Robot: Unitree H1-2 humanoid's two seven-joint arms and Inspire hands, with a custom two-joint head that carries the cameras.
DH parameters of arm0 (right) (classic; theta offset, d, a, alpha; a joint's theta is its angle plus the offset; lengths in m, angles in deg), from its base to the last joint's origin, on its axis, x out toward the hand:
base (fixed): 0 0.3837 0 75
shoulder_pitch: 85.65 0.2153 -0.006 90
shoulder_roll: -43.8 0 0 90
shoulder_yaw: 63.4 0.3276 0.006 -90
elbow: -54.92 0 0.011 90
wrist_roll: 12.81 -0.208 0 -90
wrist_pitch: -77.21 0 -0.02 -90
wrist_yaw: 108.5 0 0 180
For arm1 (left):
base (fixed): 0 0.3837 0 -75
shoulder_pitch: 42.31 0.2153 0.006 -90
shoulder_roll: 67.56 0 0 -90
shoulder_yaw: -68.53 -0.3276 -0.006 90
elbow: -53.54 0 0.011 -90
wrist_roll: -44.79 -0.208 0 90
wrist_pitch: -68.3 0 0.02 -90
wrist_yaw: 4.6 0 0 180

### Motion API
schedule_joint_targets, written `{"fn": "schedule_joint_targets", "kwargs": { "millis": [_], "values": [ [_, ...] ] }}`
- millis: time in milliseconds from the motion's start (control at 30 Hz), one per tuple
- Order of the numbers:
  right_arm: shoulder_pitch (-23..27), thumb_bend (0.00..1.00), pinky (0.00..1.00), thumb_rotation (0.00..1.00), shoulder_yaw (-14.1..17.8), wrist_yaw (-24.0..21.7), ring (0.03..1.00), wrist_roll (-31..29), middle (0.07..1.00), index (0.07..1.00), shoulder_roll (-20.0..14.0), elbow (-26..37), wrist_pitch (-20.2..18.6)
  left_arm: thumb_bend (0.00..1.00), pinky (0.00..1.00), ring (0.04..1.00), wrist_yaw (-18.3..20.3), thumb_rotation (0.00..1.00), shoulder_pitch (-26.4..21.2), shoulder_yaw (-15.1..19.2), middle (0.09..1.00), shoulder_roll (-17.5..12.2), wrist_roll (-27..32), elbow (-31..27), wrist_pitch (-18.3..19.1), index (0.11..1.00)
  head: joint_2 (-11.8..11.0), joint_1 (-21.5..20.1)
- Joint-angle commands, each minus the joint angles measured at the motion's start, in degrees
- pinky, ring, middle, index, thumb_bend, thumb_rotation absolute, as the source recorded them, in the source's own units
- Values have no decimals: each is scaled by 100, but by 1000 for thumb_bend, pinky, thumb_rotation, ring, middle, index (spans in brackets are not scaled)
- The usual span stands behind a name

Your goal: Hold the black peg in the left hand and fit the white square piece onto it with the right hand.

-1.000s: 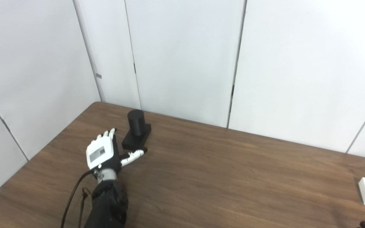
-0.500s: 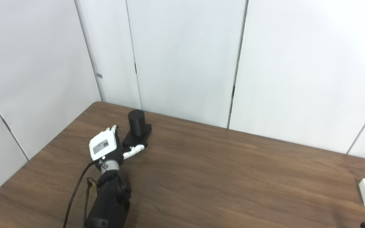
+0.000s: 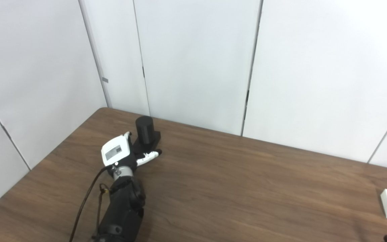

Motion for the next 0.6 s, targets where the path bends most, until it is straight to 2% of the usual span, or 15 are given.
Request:
{"fn": "schedule_joint_targets", "kwargs": {
  "millis": [0, 267, 400, 567],
  "values": [
    [-53, 861, 960, 906, -46, 51, 963, 44, 941, 959, 157, 37, -7, 947, 859, 913, -206, 709, -322, 38, 906, -55, -171, 14, 6, 889, 14, -3],
    [-78, 822, 982, 909, -34, 90, 967, 182, 935, 969, 170, 92, -42, 928, 836, 907, -363, 686, -416, 108, 911, -46, -354, 480, 7, 893, 30, -2],
    [-72, 805, 998, 913, -31, 65, 973, 163, 942, 977, 160, 75, -24, 905, 834, 902, -370, 650, -452, 148, 914, -100, -621, 795, 7, 873, 37, -6],
    [-75, 782, 999, 904, -36, 71, 970, 118, 936, 978, 176, 117, -75, 890, 845, 899, -350, 617, -467, 176, 908, -157, -682, 994, 7, 840, 37, -6]
  ]
}}
